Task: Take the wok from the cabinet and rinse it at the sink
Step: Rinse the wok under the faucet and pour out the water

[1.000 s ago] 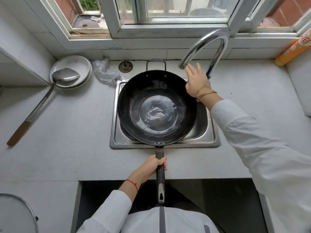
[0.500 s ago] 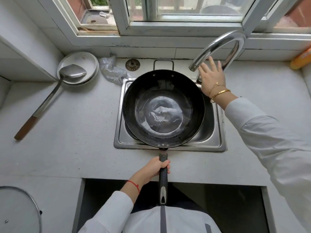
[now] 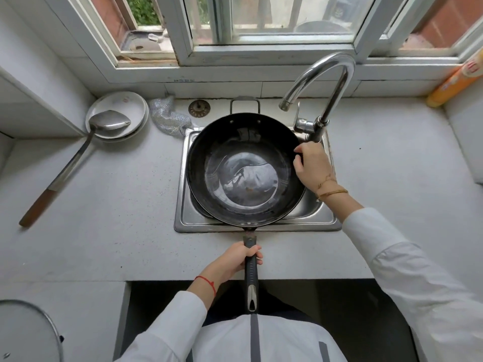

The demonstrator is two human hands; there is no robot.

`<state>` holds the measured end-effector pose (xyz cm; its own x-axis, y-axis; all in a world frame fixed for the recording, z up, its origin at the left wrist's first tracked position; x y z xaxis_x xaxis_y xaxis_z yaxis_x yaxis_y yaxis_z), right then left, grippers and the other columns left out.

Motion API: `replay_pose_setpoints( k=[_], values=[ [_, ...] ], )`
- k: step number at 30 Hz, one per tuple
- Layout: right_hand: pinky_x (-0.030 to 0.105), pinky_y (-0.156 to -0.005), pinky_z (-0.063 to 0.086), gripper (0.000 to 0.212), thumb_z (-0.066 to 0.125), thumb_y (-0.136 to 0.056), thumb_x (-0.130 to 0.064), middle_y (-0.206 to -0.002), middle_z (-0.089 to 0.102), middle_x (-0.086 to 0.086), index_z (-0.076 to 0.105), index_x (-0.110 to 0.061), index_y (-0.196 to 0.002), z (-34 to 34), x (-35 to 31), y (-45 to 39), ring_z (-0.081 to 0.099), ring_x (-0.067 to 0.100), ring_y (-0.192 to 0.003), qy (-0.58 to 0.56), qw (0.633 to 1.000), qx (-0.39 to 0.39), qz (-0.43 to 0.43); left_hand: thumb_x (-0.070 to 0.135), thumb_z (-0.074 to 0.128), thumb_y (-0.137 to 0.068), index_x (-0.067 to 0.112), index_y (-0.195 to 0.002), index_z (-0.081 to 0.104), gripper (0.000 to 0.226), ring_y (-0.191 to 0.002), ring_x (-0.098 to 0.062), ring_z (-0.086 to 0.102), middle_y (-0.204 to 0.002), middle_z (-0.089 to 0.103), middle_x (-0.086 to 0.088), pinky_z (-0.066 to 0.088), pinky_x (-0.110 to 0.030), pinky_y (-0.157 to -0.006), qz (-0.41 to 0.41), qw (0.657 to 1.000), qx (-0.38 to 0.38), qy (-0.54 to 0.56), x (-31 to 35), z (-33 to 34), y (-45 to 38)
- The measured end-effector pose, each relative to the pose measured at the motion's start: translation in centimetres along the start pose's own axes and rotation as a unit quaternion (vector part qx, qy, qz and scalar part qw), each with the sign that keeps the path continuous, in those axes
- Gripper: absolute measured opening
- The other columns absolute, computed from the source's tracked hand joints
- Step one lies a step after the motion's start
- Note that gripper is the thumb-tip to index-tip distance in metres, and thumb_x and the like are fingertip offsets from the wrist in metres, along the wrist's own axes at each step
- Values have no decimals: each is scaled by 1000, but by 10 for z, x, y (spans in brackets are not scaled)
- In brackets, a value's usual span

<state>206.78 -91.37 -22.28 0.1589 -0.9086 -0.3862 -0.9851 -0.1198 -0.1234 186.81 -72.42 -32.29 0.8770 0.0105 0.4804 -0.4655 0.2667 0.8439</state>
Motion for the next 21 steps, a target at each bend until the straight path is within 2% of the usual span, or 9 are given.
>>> replay_pose_setpoints(
  k=[4, 8, 11, 13, 14, 15, 17, 20, 21],
  values=[
    [39, -78, 47, 19, 48, -93, -18, -86, 61, 12, 61, -5, -88, 20, -15, 55, 52, 25, -83, 2, 995, -79, 55, 11, 49, -98, 3, -114, 55, 19, -88, -22, 65, -94, 67, -8, 49, -37, -97, 8, 1000, 15, 10, 0, 3, 3],
    [38, -74, 45, 24, 44, -95, -23, -81, 61, 14, 51, -10, -76, 38, -40, 110, 57, 29, -81, -7, 972, -211, 103, 15, 49, -99, 4, -123, 54, 27, -100, -22, 66, -111, 69, -9, 49, -26, -82, 25, 999, 32, -1, -2, 4, 7],
    [35, -73, 47, 25, 46, -95, -30, -81, 57, 8, 52, -12, -77, 52, -57, 153, 57, 26, -79, -18, 933, -329, 144, 16, 48, -99, 6, -127, 53, 30, -103, -22, 66, -115, 68, -9, 50, -27, -80, 30, 999, 32, 11, -4, 4, 8],
    [31, -75, 44, 26, 48, -95, -32, -85, 56, 6, 53, -17, -74, 61, -71, 179, 54, 22, -82, -53, 901, -404, 149, 16, 50, -98, 7, -128, 54, 32, -95, -18, 66, -108, 69, -7, 49, -25, -74, 27, 999, 34, 26, -5, 5, 9],
    [30, -78, 43, 20, 48, -95, -31, -89, 57, 6, 57, -19, -81, 67, -78, 191, 56, 22, -87, -86, 883, -434, 160, 16, 50, -98, 7, -129, 54, 33, -91, -17, 65, -106, 68, -6, 48, -25, -71, 24, 999, 37, 31, -6, 5, 10],
    [30, -81, 45, 18, 49, -94, -31, -95, 59, 7, 60, -17, -97, 73, -84, 202, 57, 22, -92, -128, 864, -453, 178, 16, 50, -98, 6, -129, 54, 33, -90, -16, 63, -109, 68, -7, 47, -26, -71, 23, 998, 36, 35, -5, 5, 11],
    [31, -83, 51, 34, 51, -93, -33, -101, 60, 7, 56, -16, -121, 87, -92, 218, 58, 20, -92, -198, 836, -458, 229, 18, 48, -99, 5, -128, 53, 33, -96, -19, 63, -119, 67, -10, 50, -29, -75, 22, 999, 27, 42, -5, 5, 10],
    [34, -86, 55, 38, 58, -87, -30, -103, 64, 7, 56, -14, -122, 105, -99, 229, 64, 21, -92, -258, 832, -392, 296, 21, 44, -101, 5, -127, 51, 32, -106, -24, 62, -116, 69, -6, 49, -35, -90, 26, 999, 19, 38, -3, 5, 12],
    [35, -85, 57, 35, 60, -87, -27, -96, 67, 9, 58, -10, -118, 111, -99, 232, 67, 21, -84, -289, 823, -357, 335, 21, 43, -101, 4, -127, 51, 32, -108, -25, 62, -115, 69, -6, 48, -36, -92, 32, 999, 16, 33, -3, 6, 13]
  ],
)
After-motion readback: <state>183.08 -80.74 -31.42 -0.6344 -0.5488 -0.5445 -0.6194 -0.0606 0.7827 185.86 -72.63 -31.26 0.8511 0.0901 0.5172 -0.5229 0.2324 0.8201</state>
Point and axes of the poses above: each hand's wrist, its own y-axis away from the middle knuckle, its own z-axis out of the palm, x = y × z, the point moved 4 cm from there along -y, towards the middle knuckle
